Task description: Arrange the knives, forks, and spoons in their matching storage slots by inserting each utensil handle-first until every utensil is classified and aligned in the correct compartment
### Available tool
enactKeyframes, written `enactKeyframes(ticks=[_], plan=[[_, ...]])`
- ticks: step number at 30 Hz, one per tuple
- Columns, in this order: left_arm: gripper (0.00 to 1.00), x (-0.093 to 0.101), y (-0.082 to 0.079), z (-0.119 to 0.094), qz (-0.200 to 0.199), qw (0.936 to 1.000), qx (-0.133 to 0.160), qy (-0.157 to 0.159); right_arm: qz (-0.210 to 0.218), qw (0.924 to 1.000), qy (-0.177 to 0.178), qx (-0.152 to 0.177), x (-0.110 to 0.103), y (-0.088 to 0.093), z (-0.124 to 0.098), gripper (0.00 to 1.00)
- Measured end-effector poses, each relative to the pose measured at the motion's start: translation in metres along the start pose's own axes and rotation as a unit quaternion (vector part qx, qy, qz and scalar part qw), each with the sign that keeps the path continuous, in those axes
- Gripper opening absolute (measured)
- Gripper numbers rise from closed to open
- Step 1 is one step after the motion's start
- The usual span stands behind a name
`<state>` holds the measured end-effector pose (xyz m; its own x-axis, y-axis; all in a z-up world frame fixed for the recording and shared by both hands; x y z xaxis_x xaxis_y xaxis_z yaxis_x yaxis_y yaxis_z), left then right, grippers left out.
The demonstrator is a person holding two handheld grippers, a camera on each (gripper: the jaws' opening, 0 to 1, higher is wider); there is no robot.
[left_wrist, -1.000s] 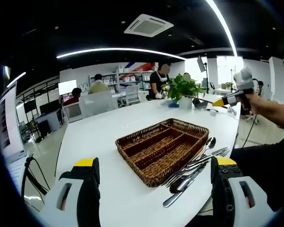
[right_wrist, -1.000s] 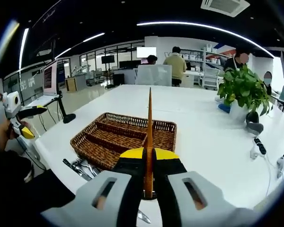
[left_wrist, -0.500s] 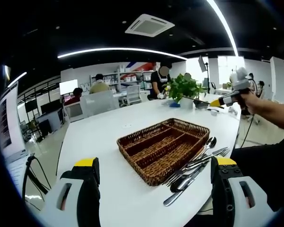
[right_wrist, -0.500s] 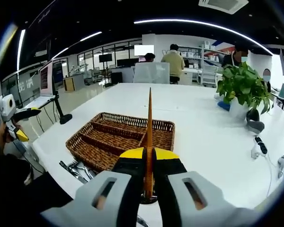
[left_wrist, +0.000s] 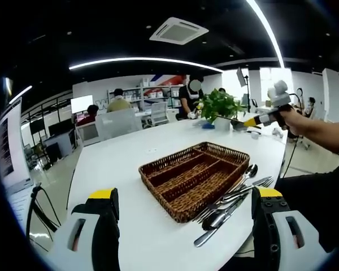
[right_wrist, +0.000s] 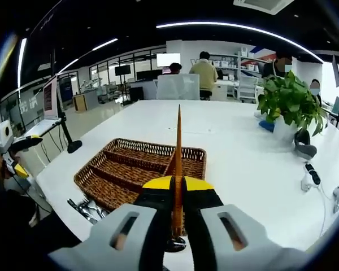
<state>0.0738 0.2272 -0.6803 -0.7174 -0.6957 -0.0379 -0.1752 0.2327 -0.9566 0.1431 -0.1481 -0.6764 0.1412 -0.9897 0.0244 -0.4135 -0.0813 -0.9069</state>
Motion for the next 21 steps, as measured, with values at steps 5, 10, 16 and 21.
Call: enactKeyframes(ticks=[5, 10, 16, 21], plan=[[1.00, 0.000, -0.001, -0.001, 0.002, 1.0000, 0.002, -0.002, 0.003, 1.0000, 0.000, 0.002, -0.001, -0.008, 0.003, 0.04], [1.00, 0.001, 0.001, 0.001, 0.002, 1.0000, 0.000, -0.001, 0.005, 0.9999, 0.003, 0.009, -0.004, -0.015, 0.007, 0.04], [1.00, 0.002, -0.002, 0.002, 0.005, 1.0000, 0.001, 0.001, 0.000, 0.9999, 0.005, 0.012, -0.005, -0.016, 0.012, 0.04], [1.00, 0.000, -0.002, -0.001, 0.001, 1.0000, 0.006, -0.003, 0.001, 0.9999, 0.012, 0.009, -0.005, -0.006, 0.016, 0.04]])
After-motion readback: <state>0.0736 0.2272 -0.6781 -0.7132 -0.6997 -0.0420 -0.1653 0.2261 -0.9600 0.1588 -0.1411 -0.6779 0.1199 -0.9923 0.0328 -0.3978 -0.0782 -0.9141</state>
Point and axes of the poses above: the point that each gripper's makers call its tool centre point, and the gripper's own axes: z roughly forward along the fingers, x roughly to its right, y roughly out of its underside, the point moved 5 cm from there along -z, roughly backward along the fingers, and after that the axes turned 5 degrees about y, right-handed, at the moved point
